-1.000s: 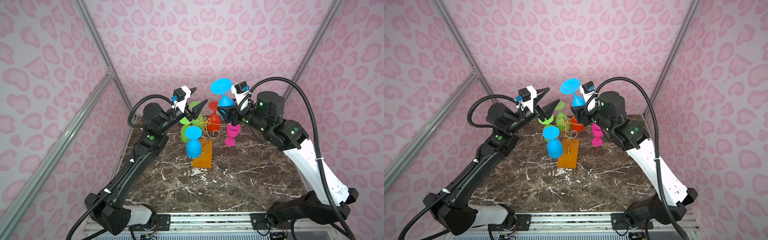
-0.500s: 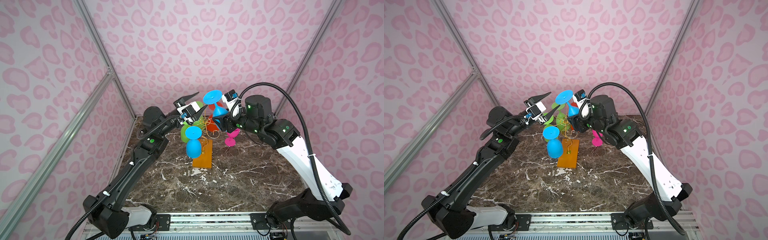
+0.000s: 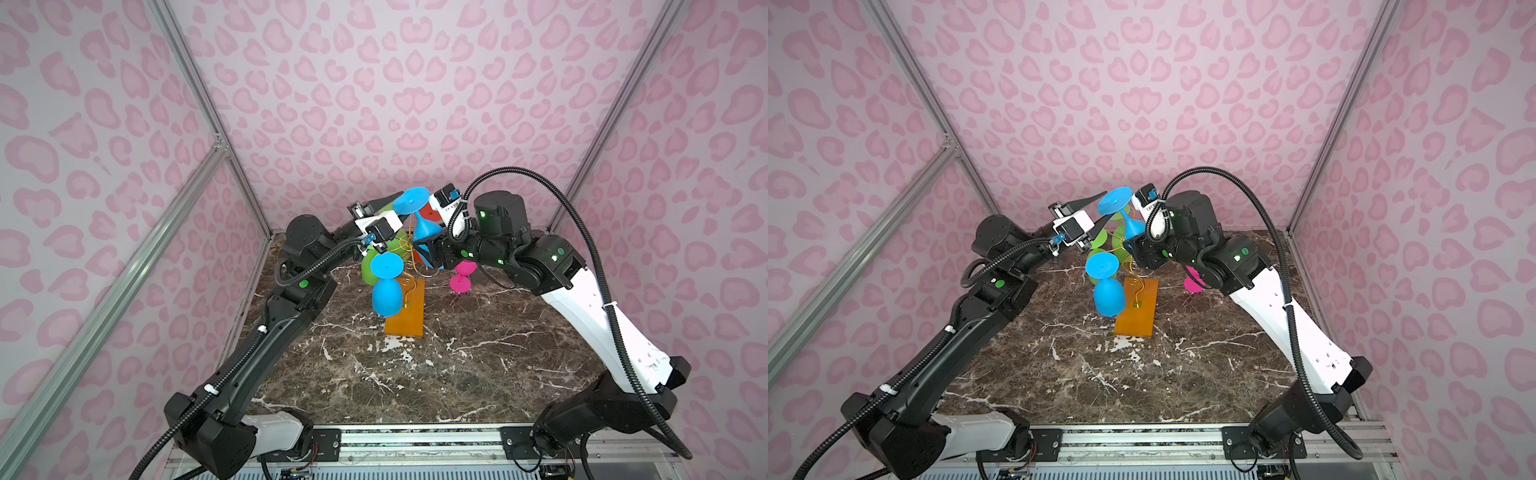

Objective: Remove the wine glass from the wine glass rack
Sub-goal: 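Grasp the cyan glass foot again with the left gripper while the right holds it, then open the right gripper off the bowl and withdraw it while the left holds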

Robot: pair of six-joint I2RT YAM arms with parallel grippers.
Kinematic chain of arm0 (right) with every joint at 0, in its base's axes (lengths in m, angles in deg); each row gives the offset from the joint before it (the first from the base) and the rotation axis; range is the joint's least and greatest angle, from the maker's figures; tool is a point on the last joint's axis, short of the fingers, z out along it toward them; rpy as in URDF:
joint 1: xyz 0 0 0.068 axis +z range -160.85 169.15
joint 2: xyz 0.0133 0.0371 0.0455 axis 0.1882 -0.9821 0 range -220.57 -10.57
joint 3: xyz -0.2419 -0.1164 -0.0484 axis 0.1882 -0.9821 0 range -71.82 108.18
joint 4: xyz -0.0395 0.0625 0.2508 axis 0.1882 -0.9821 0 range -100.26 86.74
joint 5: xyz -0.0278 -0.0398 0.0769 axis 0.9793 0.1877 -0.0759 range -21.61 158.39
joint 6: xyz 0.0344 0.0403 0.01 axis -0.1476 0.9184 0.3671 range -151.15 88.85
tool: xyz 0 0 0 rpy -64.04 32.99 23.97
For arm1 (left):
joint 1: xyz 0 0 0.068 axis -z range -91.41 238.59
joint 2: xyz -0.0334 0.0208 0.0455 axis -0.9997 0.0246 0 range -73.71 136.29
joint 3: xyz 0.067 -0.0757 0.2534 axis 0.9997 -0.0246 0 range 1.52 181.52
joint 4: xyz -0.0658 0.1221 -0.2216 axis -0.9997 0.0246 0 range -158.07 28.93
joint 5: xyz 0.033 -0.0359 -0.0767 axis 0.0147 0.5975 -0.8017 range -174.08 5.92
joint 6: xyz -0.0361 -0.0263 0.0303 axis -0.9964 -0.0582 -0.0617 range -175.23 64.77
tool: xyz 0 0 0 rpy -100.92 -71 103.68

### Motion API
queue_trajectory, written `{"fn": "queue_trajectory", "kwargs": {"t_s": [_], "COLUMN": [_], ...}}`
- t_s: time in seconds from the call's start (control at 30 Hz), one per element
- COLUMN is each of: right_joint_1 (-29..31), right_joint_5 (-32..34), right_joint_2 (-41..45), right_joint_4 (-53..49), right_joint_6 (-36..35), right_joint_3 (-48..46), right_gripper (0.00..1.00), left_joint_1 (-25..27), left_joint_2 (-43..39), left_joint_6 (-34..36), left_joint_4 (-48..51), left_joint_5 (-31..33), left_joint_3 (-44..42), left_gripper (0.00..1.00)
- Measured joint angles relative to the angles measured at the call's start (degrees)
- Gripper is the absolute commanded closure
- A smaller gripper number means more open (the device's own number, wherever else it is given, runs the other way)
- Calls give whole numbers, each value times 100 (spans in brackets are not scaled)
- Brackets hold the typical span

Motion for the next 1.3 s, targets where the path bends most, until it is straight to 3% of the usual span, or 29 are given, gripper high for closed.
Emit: {"fn": "queue_trajectory", "kwargs": {"t_s": [0.3, 0.4, 0.57, 0.7, 1.1, 1.3], "right_joint_1": [46, 48, 59, 70, 7, -219], "right_joint_5": [46, 57, 28, -33, -4, 181], "right_joint_2": [-9, 28, 232, 662, 2964, 3644], "right_joint_4": [-4, -13, 221, 710, 2988, 3447], "right_joint_6": [83, 81, 83, 111, 63, 131], "right_joint_3": [31, 28, -232, -793, -3390, -3853], "right_gripper": [48, 39, 14, 2, 2, 20], "left_joint_1": [-7, -11, -11, 17, -81, -155], "left_joint_2": [-15, -24, -81, -103, -188, -240], "left_joint_6": [232, 273, 133, -151, -1998, -2885], "left_joint_4": [166, 256, 330, 323, 278, 275], "left_joint_5": [118, 208, 297, 400, 1276, 1475], "left_joint_3": [0, 0, 2, 7, 33, -94], "left_gripper": [94, 97, 97, 97, 97, 97]}}
